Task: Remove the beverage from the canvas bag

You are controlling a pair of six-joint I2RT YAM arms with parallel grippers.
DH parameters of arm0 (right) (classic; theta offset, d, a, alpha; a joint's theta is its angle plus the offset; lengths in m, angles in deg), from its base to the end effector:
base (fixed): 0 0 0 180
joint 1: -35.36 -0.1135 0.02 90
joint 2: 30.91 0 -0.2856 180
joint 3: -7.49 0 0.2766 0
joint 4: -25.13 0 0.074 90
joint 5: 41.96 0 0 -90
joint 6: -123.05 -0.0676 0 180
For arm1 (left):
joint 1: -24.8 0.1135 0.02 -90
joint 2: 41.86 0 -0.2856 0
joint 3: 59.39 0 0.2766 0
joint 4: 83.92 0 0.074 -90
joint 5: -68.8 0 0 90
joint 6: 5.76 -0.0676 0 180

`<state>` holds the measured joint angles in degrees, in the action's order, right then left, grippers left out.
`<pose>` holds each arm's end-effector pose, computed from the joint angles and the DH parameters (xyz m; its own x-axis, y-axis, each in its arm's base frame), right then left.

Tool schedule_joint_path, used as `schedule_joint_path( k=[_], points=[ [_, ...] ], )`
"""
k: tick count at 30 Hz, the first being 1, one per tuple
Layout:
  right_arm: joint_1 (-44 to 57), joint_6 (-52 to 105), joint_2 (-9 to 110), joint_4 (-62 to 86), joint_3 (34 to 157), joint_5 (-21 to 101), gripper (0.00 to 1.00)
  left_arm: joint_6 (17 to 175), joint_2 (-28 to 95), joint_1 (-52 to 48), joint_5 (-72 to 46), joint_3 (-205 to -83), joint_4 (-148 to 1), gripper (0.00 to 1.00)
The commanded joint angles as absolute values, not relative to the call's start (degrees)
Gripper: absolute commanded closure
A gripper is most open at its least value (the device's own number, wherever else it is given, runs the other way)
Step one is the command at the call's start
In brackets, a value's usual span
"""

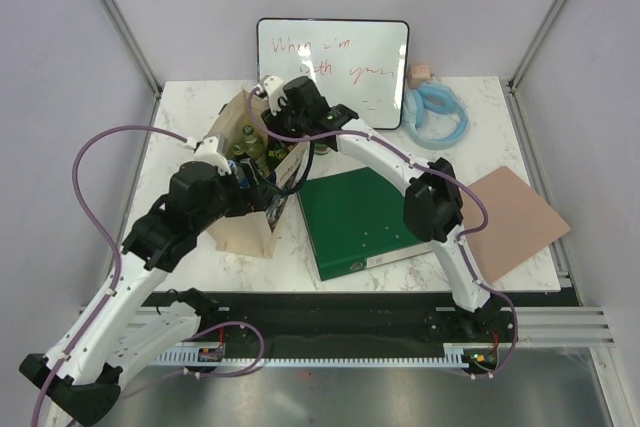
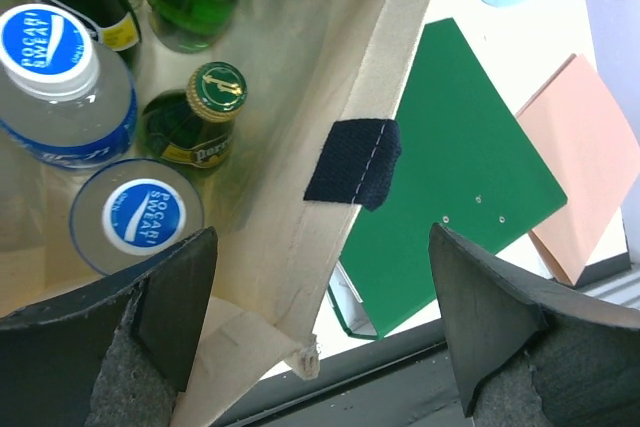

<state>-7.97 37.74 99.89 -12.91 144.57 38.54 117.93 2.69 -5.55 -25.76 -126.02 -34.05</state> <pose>0.4296 0.4206 0.2859 -0.3179 -0.4108 -0.8545 -0.8076 0.5895 0.0171 0.1735 -0.0953 0.3519 -0.5805 -0.3009 -0.7566 0.1454 0.8760 -0.4599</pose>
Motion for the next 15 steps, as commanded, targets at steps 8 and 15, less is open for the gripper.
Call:
schedule_joint_path(
  k=[8,15],
  points=[
    [-4.5,35.2,89.1,-5.7,153.0,29.1,1.00,115.9,2.3,-5.6,-32.2,-136.0,-31.2,0.06],
    [-3.5,33.6,87.2,-5.1,155.5,28.3,1.00,114.0,3.4,-5.6,-33.3,-138.4,-30.0,0.05]
  ],
)
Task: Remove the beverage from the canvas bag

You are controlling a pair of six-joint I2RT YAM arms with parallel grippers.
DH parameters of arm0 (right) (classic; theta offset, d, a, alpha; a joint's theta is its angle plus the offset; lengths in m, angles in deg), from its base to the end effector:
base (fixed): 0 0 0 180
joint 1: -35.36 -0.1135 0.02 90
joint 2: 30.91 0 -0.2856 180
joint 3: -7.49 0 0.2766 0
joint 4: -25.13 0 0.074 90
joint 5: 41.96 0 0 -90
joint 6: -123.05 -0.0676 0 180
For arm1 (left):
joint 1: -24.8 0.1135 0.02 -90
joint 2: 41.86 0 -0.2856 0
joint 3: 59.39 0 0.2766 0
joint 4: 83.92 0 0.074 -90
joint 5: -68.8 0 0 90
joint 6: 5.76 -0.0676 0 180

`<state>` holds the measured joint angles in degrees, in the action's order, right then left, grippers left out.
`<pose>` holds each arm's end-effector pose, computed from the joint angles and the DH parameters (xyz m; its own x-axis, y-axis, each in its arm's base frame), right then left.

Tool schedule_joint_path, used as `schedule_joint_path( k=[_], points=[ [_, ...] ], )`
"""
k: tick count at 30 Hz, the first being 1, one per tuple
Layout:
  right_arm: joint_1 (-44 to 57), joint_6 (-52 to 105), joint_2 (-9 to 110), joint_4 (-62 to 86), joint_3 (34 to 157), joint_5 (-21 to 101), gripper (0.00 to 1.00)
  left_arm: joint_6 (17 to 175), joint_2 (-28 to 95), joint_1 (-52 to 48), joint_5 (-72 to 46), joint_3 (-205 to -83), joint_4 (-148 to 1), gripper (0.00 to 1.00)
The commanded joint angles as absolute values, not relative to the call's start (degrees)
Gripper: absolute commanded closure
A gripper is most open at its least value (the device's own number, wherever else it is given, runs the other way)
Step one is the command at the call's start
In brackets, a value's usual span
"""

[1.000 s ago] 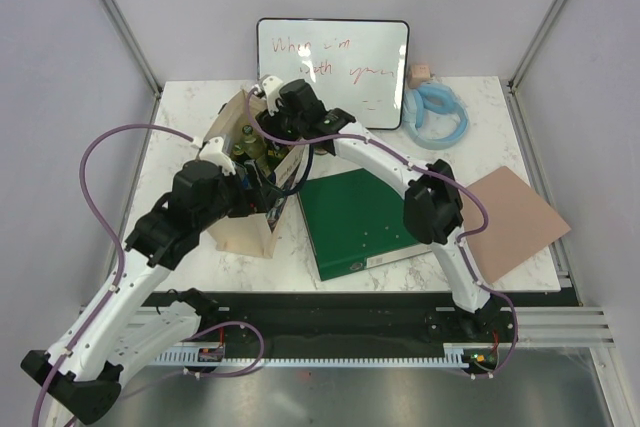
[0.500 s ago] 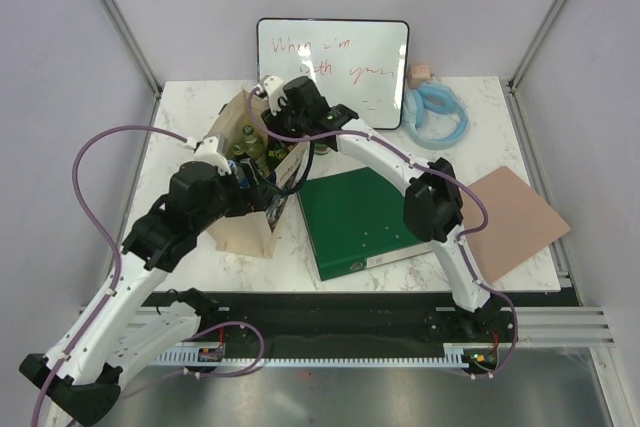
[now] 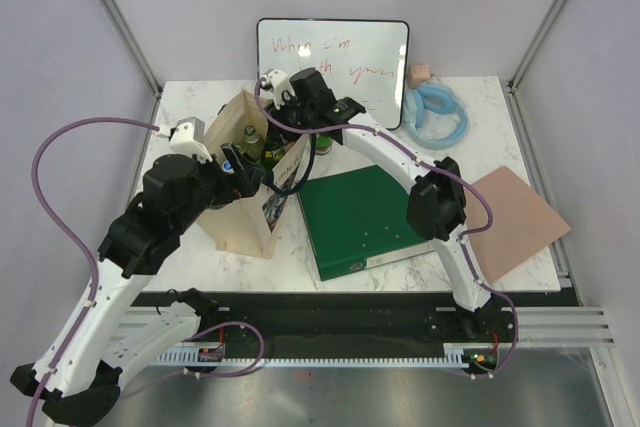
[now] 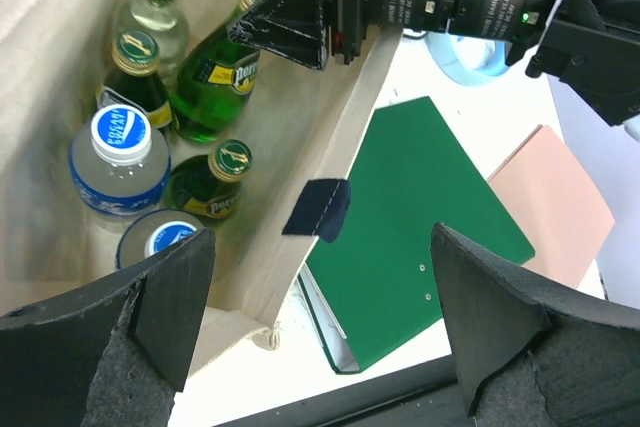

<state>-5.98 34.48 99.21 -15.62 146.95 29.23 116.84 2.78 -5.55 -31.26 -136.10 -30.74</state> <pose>0.4321 0.4092 0.3049 -0.3704 -0.3573 -0.8574 -0.8414 0.5202 0.1467 0.1633 -0.0819 0.4104 -0.4541 -0.3488 -0.8198 0.1332 0.8832 -0.4496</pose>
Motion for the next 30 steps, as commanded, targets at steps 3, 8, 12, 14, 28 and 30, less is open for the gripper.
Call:
schedule_joint_path(
  k=[3,8,12,14,28,30],
  points=[
    [-3.3,33.0,86.9,-4.6,156.2,28.3,1.00,113.9,3.8,-5.6,-33.4,-138.4,-30.0,0.05],
    [-3.0,33.0,86.6,-3.8,156.3,28.3,1.00,113.8,3.8,-5.6,-33.4,-137.9,-30.0,0.05],
    [-2.3,30.5,86.3,-2.8,156.9,27.6,1.00,113.8,3.3,-5.6,-33.6,-137.0,-30.0,0.05],
    [-2.1,29.8,85.9,-2.1,157.1,27.4,1.00,113.9,3.1,-5.6,-33.8,-136.7,-29.7,0.05],
    [0.9,25.8,79.0,-0.8,157.3,24.8,1.00,112.7,4.2,-5.6,-34.6,-137.6,-28.9,0.05],
    [1.6,25.1,77.6,-0.8,157.0,24.1,1.00,112.6,4.1,-5.6,-34.8,-137.7,-28.8,0.05]
  ],
)
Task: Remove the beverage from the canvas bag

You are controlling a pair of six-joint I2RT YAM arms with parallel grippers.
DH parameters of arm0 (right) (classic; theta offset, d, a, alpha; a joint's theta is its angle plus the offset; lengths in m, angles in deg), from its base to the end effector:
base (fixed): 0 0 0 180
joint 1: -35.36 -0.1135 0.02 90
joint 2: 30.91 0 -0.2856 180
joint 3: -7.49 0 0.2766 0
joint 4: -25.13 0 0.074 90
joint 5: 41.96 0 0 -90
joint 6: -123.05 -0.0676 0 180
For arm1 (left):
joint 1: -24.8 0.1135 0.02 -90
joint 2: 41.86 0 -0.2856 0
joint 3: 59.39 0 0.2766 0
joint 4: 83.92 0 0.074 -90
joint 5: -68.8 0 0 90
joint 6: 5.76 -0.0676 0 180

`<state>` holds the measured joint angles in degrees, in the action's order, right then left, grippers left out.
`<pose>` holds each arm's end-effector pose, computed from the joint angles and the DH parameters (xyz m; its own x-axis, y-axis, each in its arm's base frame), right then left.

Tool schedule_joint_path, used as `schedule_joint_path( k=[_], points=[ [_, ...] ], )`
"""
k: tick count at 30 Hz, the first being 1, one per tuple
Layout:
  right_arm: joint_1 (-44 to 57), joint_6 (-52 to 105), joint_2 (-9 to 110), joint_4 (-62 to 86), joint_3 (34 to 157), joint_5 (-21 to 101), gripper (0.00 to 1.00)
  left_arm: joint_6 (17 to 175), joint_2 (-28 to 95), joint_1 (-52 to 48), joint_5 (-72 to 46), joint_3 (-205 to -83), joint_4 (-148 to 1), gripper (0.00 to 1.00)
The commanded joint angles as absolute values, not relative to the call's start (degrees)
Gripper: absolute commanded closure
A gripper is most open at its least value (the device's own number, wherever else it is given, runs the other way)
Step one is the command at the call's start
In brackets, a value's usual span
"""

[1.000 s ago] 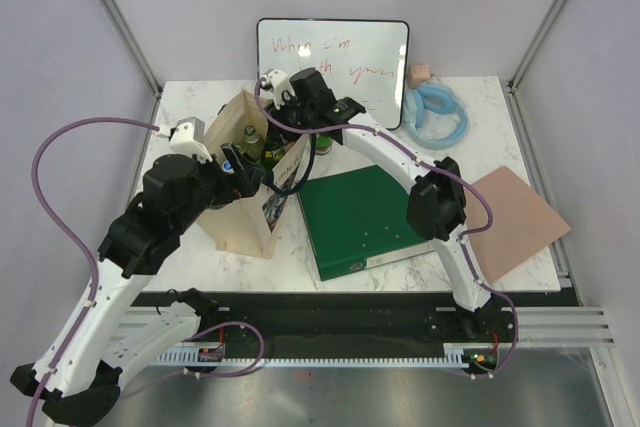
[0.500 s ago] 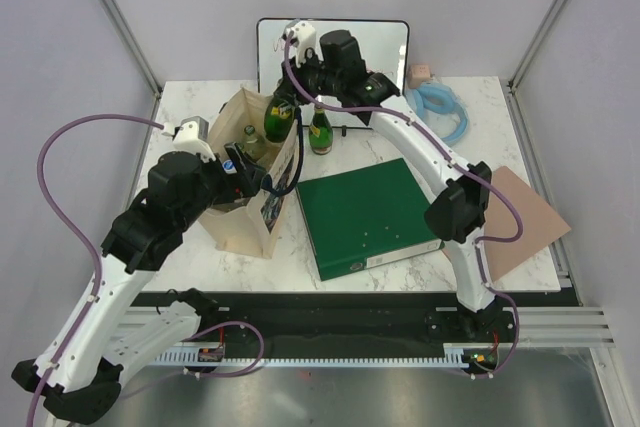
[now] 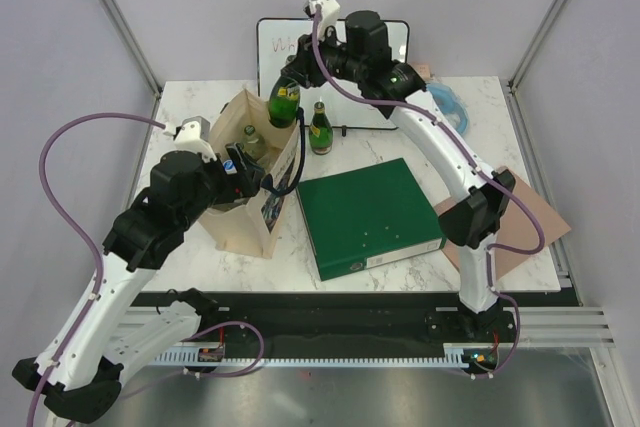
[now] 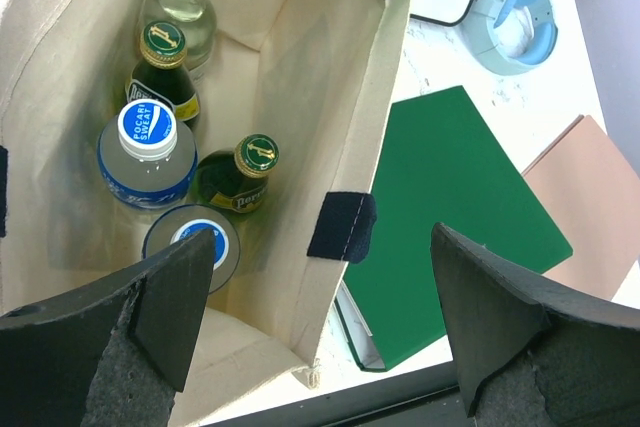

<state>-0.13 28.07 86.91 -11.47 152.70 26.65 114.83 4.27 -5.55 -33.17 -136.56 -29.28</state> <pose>0.4205 0.3301 0.4714 -0.2022 -0.0449 -0.9783 -0.8192 0.5551 0.1438 0.1689 -0.0826 0.4059 -0.4655 -0.3043 -0.8311 0.1085 0.9123 -0.3949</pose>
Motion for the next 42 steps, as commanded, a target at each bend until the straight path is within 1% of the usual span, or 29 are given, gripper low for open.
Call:
schedule_joint_path(
  k=[1,9,15,25,30,38,42],
  points=[
    [1.9,24.8,77.1,-0.8,156.9,24.0,1.00,112.6,4.0,-5.6,-35.1,-137.7,-28.7,0.05],
    [5.4,24.3,71.2,-2.2,154.7,22.1,1.00,112.8,4.5,-5.6,-36.4,-138.0,-27.6,0.06],
    [8.9,25.8,66.2,-4.2,149.0,21.8,1.00,113.1,5.1,-5.6,-37.1,-138.5,-27.3,0.06],
    [16.0,34.6,57.8,-4.6,126.4,23.4,1.00,114.0,5.2,-5.6,-38.8,-139.1,-25.5,0.06],
    [16.9,38.8,56.8,0.9,115.8,24.4,1.00,114.6,5.3,-5.6,-38.8,-139.4,-25.1,0.06],
    [17.3,41.1,60.3,11.6,107.0,23.2,1.00,115.7,4.8,-5.6,-39.0,-138.5,-23.9,0.07],
    [17.3,42.3,62.9,20.1,103.5,22.5,1.00,116.4,4.5,-5.6,-39.1,-138.1,-23.8,0.07]
  ],
)
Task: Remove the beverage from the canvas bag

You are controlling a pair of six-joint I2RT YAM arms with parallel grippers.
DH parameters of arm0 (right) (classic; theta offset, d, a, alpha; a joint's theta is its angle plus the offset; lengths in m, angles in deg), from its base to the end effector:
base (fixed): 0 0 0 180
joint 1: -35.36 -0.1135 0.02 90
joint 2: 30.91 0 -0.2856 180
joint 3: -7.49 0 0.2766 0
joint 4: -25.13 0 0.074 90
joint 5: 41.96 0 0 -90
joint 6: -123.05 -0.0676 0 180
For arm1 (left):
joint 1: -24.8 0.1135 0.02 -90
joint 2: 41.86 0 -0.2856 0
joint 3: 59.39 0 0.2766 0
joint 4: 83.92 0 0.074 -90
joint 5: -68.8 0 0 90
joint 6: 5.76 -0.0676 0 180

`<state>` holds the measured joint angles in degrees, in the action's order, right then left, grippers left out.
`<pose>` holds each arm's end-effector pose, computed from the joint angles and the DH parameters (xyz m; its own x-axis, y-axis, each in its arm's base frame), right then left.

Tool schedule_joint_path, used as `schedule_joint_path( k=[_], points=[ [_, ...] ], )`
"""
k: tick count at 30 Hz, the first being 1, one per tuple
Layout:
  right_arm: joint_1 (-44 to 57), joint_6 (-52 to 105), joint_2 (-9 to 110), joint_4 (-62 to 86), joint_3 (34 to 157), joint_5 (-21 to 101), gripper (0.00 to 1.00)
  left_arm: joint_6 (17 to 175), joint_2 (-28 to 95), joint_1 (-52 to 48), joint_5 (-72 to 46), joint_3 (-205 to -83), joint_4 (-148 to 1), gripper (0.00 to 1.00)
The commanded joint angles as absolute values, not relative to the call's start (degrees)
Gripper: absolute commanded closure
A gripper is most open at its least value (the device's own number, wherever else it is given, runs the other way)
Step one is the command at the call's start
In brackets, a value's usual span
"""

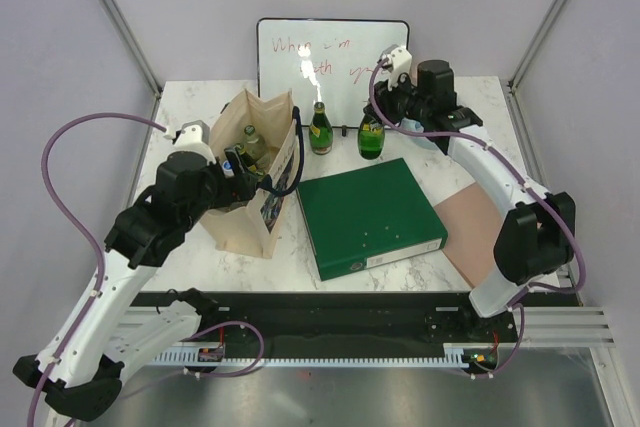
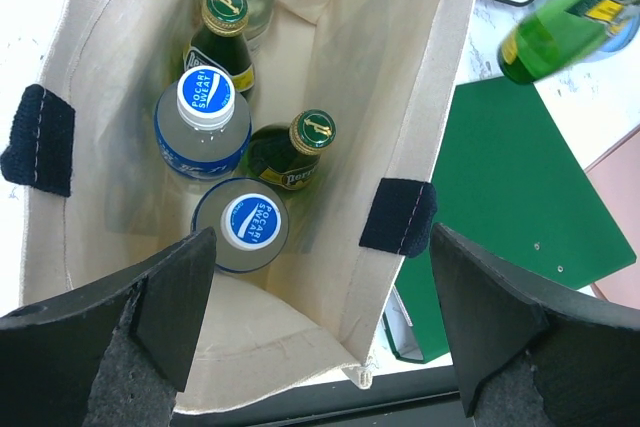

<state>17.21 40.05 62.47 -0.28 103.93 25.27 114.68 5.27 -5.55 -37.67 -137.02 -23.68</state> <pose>0.4091 0.1617 0.3615 -0.2822 -0.2108 -0.9359 -0.6667 0.7445 0.0334 0.1690 -0.0767 0.3943 -0.5069 -0.2662 -0.8199 0.0177 0.9477 -0.3186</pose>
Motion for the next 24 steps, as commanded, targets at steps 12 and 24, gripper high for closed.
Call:
schedule_joint_path(
  k=[12,24],
  points=[
    [17.3,40.3,73.6,32.5,103.5,21.5,1.00,116.7,5.2,-5.6,-39.9,-139.3,-23.0,0.07],
    [17.3,42.7,74.7,32.7,99.9,21.1,0.72,116.1,6.6,-5.6,-41.8,-140.1,-23.0,0.07]
  ],
)
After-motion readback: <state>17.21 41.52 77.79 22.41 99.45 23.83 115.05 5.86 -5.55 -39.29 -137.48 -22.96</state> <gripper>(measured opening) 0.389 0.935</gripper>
